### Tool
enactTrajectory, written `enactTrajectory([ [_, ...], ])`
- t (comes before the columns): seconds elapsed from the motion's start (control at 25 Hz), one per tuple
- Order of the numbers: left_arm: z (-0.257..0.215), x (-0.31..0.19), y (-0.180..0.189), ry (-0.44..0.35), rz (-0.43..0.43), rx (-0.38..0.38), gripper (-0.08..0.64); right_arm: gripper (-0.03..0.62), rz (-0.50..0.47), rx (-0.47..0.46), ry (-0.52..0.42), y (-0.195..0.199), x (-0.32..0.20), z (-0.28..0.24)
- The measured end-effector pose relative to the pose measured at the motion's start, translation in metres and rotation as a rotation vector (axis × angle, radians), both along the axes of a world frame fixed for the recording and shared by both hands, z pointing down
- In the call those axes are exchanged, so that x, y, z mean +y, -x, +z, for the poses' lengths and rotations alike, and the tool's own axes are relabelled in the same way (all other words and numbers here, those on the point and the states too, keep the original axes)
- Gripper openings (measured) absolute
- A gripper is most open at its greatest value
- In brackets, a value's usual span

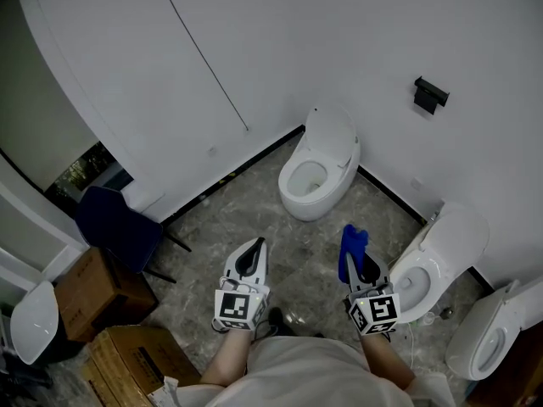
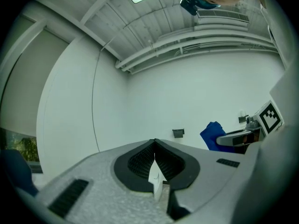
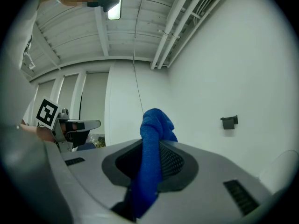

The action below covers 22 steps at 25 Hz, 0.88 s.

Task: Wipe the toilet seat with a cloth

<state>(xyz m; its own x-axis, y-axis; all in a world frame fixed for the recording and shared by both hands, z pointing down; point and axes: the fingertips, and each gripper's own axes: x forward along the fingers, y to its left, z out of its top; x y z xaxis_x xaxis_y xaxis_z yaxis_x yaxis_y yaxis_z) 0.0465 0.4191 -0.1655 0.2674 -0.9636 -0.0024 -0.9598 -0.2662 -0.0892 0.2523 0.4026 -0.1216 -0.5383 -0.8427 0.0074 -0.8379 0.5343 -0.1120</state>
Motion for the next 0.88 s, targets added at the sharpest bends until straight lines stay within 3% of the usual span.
enactTrajectory([
  [0.32,0.017,-0.097,0.049,0.006,0.015,0.026,0.008,0.066,0.014,0.045,0.026,0.042,-0.087,0.016],
  [0.6,0.015,-0.216,0.108,0.019,0.112,0.042,0.008,0.066,0.073,0.074,0.012,0.109,-0.185,0.008],
  [0.88,0.017,-0.302,0.144,0.028,0.181,0.043,0.008,0.066,0.105,0.129,0.03,0.145,-0.263,0.009],
])
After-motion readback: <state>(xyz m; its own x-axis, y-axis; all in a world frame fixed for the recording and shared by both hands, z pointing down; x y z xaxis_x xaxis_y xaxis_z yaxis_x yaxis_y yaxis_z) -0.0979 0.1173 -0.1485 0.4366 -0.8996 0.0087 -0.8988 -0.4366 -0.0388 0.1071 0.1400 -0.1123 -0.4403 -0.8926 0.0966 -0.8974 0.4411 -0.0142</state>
